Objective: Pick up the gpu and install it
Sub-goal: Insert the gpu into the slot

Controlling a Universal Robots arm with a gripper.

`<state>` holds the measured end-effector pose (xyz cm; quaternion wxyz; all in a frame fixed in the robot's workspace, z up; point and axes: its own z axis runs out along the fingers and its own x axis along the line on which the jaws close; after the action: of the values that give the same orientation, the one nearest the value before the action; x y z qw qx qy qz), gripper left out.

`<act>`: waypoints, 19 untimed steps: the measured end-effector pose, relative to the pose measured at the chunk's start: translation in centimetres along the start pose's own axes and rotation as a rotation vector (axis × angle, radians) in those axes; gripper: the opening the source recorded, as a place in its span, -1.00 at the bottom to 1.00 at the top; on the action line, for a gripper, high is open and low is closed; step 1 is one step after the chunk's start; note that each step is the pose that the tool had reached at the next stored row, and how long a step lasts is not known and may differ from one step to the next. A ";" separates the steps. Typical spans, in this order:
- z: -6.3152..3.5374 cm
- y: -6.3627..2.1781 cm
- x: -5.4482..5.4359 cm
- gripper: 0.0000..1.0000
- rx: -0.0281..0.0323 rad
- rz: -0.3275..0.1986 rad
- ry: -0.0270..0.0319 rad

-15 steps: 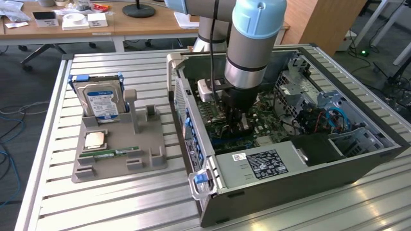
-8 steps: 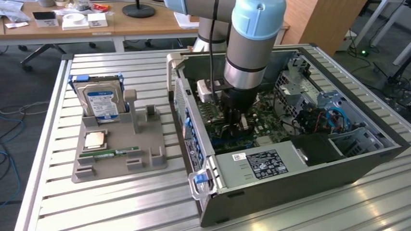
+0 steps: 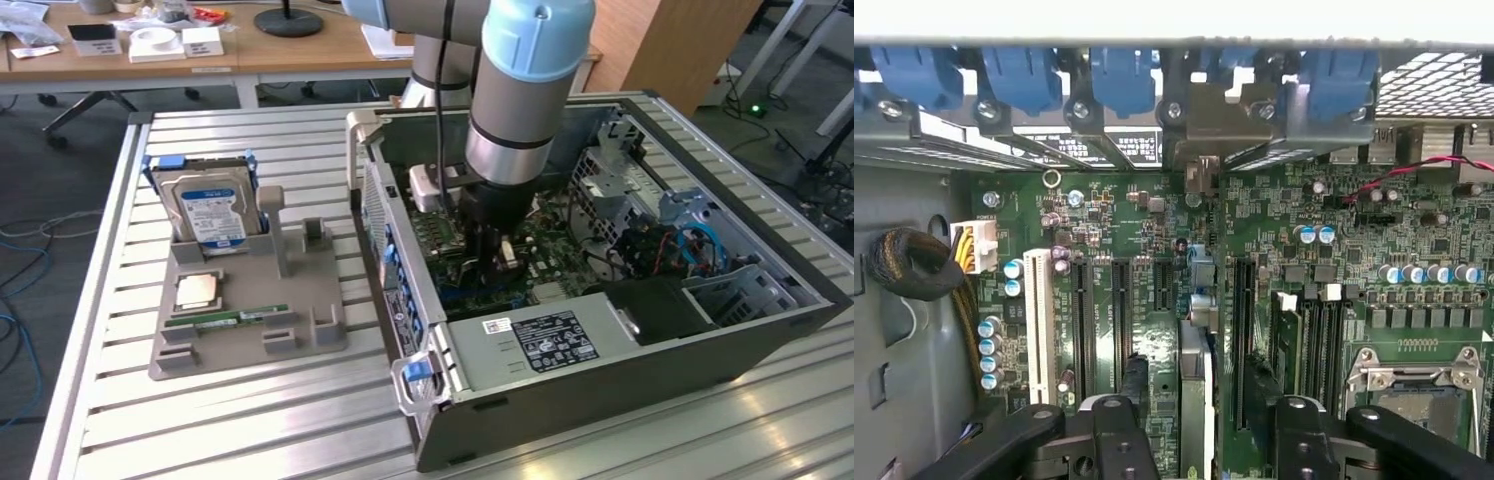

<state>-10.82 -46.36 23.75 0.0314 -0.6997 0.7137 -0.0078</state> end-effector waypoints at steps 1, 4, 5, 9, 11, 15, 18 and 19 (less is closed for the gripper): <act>-0.12 -0.01 0.0 0.02 0.0000 0.000 -0.0002; -0.78 -0.05 0.0 0.02 0.0002 0.000 -0.0004; -1.06 -0.06 0.0 0.02 0.0001 0.000 -0.0002; -2.25 -0.13 -0.1 0.02 0.0006 0.000 -0.0003; -2.97 -0.17 -0.1 0.02 0.0012 0.000 -0.0004; -4.47 -0.25 -0.2 0.02 0.0022 0.000 -0.0003; -5.59 -0.32 -0.2 0.02 0.0034 0.000 -0.0003; -5.93 -0.33 -0.2 0.02 0.0040 0.000 -0.0003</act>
<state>-10.81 -46.35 29.69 0.0330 -0.6997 0.7136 -0.0091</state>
